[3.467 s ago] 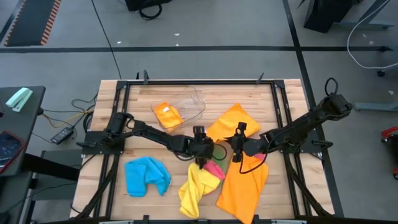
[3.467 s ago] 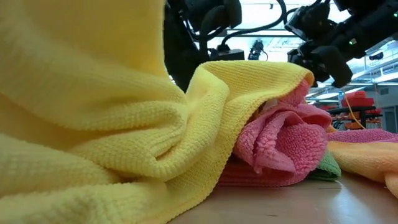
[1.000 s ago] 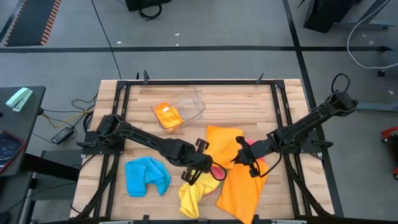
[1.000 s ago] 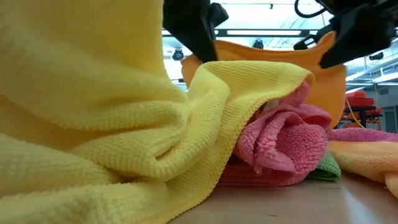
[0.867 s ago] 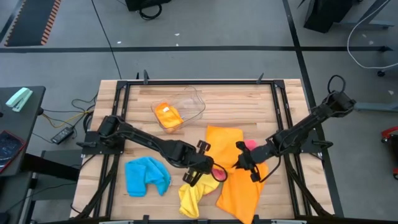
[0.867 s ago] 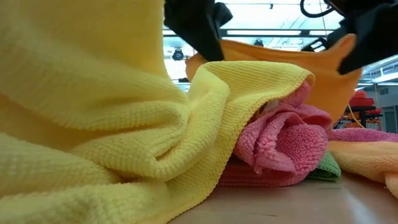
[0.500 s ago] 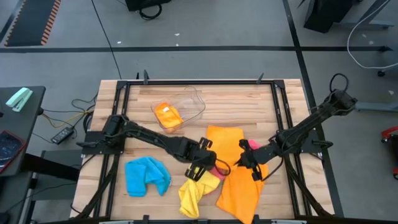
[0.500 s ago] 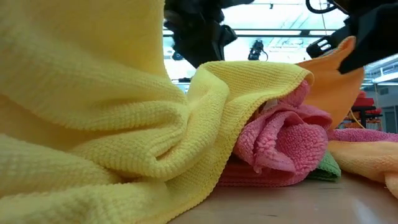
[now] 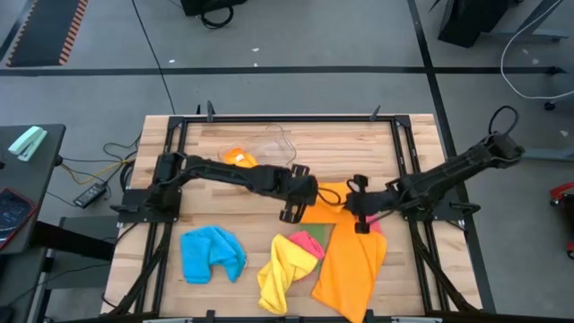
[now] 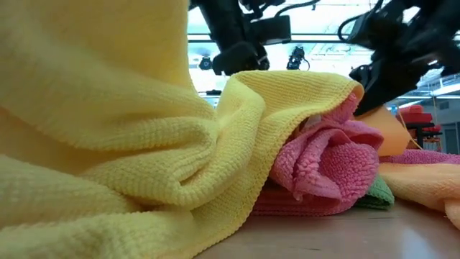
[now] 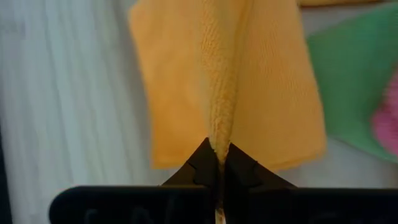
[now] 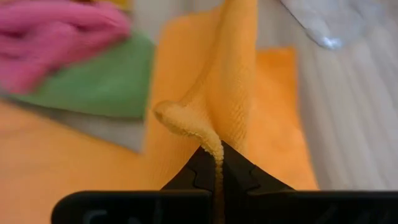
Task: Fold microfiber towels
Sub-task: Fold the orange microfiber towel
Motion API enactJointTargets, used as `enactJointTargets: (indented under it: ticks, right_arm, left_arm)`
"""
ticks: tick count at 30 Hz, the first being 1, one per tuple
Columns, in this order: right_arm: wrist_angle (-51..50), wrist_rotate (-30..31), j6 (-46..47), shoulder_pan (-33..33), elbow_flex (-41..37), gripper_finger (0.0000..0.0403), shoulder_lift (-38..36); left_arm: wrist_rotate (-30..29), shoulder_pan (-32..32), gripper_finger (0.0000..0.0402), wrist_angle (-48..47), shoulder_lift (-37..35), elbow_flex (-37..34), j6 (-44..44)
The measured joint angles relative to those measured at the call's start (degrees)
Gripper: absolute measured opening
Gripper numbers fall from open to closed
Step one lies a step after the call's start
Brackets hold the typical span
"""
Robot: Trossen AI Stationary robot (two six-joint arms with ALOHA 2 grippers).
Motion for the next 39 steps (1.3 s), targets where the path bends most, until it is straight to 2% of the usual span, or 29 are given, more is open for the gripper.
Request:
enactJointTargets:
  ticks: [10, 17, 21, 27, 32, 39]
  right_arm:
    - [-4.5, 0.2, -0.4, -6.9, 0.0, 0.0013, 1.0]
    - [-5.6, 0.4, -1.1, -7.4, -0.1, 0.0013, 2.9]
    - [-6.2, 0.4, -1.3, -7.4, -0.1, 0.0018, 3.7]
    - [-7.0, 1.0, -1.2, -7.8, -0.1, 0.0064, 3.6]
    - [-9.7, 1.1, -2.8, -10.8, 0.0, 0.0114, 1.2]
    - [-11.1, 4.1, -9.2, -16.1, 0.1, 0.0160, -3.9]
  left_arm:
    - [0.0, 3.8, 0.0030, 4.5, 3.3, 0.0, 0.0]
    - [0.1, 3.7, 0.0019, 5.1, 3.8, 0.0, -1.6]
    - [0.0, 3.6, 0.0047, 5.6, 5.0, 0.0, -2.9]
    - [-0.1, 3.1, 0.0117, 6.2, 6.4, 0.1, -3.1]
    - [-0.5, 2.3, 0.0169, 5.0, 5.6, 0.3, -3.0]
    - [-0.5, 0.5, 0.0189, 1.6, 4.9, 3.2, -5.4]
